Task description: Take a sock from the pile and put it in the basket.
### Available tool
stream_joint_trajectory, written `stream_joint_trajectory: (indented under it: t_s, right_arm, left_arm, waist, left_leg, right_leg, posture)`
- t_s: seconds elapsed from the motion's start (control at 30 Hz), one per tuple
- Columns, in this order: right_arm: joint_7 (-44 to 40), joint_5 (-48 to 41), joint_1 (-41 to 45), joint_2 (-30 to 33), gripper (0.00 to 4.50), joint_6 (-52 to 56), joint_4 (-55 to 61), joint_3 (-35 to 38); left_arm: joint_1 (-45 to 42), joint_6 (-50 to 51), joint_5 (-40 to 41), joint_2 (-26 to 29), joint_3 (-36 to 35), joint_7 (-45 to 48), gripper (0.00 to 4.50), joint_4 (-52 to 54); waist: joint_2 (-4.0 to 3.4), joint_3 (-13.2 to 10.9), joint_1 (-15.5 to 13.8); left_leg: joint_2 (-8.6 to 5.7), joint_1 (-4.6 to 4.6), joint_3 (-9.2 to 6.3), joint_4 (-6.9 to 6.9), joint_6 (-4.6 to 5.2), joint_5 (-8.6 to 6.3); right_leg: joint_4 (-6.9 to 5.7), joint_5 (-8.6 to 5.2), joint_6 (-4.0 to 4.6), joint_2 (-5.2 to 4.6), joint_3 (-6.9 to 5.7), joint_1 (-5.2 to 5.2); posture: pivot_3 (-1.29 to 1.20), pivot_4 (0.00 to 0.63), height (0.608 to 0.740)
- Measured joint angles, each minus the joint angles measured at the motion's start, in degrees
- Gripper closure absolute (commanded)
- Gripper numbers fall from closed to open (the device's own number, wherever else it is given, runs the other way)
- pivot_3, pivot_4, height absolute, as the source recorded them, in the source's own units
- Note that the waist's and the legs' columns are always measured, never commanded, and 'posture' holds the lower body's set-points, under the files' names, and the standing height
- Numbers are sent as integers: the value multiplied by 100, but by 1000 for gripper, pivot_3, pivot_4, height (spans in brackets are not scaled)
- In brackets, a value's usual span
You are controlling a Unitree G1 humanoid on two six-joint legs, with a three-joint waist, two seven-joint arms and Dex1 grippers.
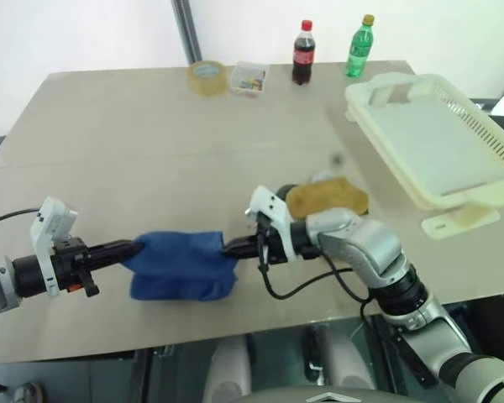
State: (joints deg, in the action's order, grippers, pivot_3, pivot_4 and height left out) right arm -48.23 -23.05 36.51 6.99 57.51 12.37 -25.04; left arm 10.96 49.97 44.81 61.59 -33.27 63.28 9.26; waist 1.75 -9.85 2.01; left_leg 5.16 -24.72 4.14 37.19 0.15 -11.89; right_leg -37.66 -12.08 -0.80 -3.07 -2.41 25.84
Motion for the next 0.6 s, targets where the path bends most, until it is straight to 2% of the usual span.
stream_joint_trajectory:
  t_s: [0.17,0.27,0.4,0.47,0.5,0.53,0.6]
  right_arm:
    - [-9,-194,-2,118,4500,163,135,-155]
    - [-7,-222,-3,203,4500,177,134,-200]
    - [-24,-138,-31,327,4500,-77,-11,-413]
    - [-98,-41,-87,427,3937,-319,-129,-508]
    - [-133,-18,-117,466,3767,-402,-158,-538]
    - [-161,23,-152,537,3249,-536,-210,-559]
    - [-161,160,-164,668,2562,-814,-231,-559]
  left_arm:
    - [94,98,-137,441,51,456,4470,-148]
    - [247,-11,-342,567,254,706,3556,-195]
    - [204,-295,-630,534,627,786,1644,-264]
    - [29,-461,-747,351,703,659,777,-267]
    - [-36,-511,-774,284,717,595,738,-280]
    - [-131,-587,-814,175,727,513,738,-308]
    - [-242,-696,-861,76,726,488,738,-364]
  waist:
    - [-7,-4,7]
    - [-12,-7,7]
    - [-11,-6,-2]
    - [-10,-6,-15]
    - [-8,-5,-18]
    - [-4,-3,-17]
    - [-1,-1,-17]
  left_leg:
    - [0,1,2,-2,-14,-8]
    - [-1,1,3,-6,-21,-13]
    - [0,-3,3,-8,-20,-12]
    - [-4,-3,5,-7,-20,-12]
    - [-3,-3,5,-7,-16,-10]
    - [-3,-4,5,-6,1,0]
    - [-3,-4,5,-6,1,0]
  right_leg:
    - [2,-6,-10,-2,-1,1]
    - [4,-6,-9,-2,-1,2]
    - [4,-7,-9,-1,-1,8]
    - [4,-7,-9,-5,0,7]
    - [5,-7,-9,-4,0,7]
    - [5,-7,-9,-3,0,7]
    - [4,-7,-10,-2,0,7]
  posture:
    - [0,150,740]
    - [0,150,740]
    - [0,150,740]
    - [0,150,740]
    - [0,150,740]
    - [0,150,740]
    - [0,150,740]
